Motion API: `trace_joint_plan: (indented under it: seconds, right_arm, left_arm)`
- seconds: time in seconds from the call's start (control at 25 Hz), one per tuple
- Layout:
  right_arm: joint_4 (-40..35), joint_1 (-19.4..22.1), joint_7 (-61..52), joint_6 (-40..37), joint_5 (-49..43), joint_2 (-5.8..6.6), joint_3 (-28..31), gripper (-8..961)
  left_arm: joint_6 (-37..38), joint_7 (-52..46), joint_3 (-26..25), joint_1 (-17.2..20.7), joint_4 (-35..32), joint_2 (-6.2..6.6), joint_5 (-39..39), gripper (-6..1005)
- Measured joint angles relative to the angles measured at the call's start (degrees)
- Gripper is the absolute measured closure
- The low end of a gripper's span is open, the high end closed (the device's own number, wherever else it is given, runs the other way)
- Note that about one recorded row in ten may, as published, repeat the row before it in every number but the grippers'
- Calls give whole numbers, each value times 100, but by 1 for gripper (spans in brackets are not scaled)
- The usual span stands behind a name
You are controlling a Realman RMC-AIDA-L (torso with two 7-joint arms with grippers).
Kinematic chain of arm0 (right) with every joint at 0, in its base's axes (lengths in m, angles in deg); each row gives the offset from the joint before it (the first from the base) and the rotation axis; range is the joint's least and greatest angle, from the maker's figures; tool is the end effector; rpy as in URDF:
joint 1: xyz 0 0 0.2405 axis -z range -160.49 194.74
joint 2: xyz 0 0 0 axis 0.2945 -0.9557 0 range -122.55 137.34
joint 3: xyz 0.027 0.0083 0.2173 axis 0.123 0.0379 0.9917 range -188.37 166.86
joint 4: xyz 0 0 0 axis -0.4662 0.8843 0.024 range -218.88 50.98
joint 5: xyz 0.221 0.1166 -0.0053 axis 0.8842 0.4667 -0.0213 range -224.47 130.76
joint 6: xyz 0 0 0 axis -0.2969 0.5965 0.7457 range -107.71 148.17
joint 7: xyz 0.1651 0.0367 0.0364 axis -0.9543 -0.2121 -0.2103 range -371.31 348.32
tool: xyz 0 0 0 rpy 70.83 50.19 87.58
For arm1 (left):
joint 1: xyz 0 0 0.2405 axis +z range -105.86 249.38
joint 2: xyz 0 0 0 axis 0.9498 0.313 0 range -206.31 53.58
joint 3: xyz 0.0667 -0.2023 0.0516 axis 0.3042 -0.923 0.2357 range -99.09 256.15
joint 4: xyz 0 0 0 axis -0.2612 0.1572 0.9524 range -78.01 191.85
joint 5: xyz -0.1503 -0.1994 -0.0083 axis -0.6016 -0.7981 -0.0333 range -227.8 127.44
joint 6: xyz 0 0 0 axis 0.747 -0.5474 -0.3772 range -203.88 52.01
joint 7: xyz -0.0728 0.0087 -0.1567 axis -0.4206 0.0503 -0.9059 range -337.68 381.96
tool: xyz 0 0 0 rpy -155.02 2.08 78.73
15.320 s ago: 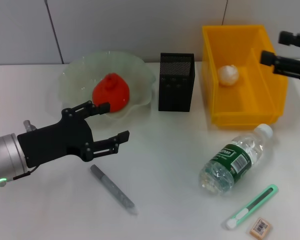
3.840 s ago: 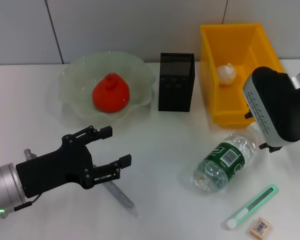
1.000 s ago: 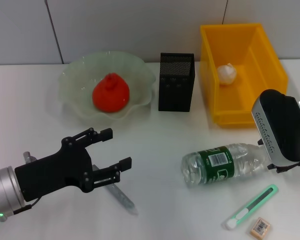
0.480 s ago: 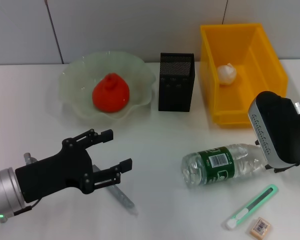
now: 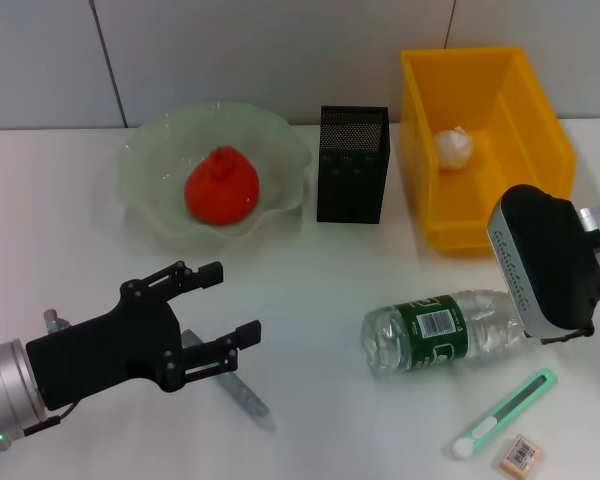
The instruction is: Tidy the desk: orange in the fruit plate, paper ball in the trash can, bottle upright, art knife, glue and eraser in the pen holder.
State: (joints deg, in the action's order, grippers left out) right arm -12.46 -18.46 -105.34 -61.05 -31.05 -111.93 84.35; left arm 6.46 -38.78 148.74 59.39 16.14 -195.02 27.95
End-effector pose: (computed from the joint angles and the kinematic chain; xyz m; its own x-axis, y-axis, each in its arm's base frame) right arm 0.1932 0.4001 -0.0104 0.6865 0.2000 0.6991 0.3471 -0.9349 -0.0734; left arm -0.2502 0.3105 -0.0302 0.7537 0.1245 0.6453 0.3796 -0.8840 -0.2728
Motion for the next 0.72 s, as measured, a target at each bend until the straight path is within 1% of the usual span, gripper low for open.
trace_joint_plan:
  seconds: [0.16, 0.48, 0.72]
  right_arm:
    - [103, 1, -119, -2, -9, 3, -2, 517]
    - [593, 139, -214, -117, -87, 6, -13, 517]
    - [901, 209, -363, -268, -158, 6, -175, 517]
  left_arm:
    - [6, 1, 1, 8, 0, 0, 0, 171]
    - [56, 25, 2, 7, 0, 0, 0, 171]
    - [108, 72, -7, 17, 0, 0, 0, 171]
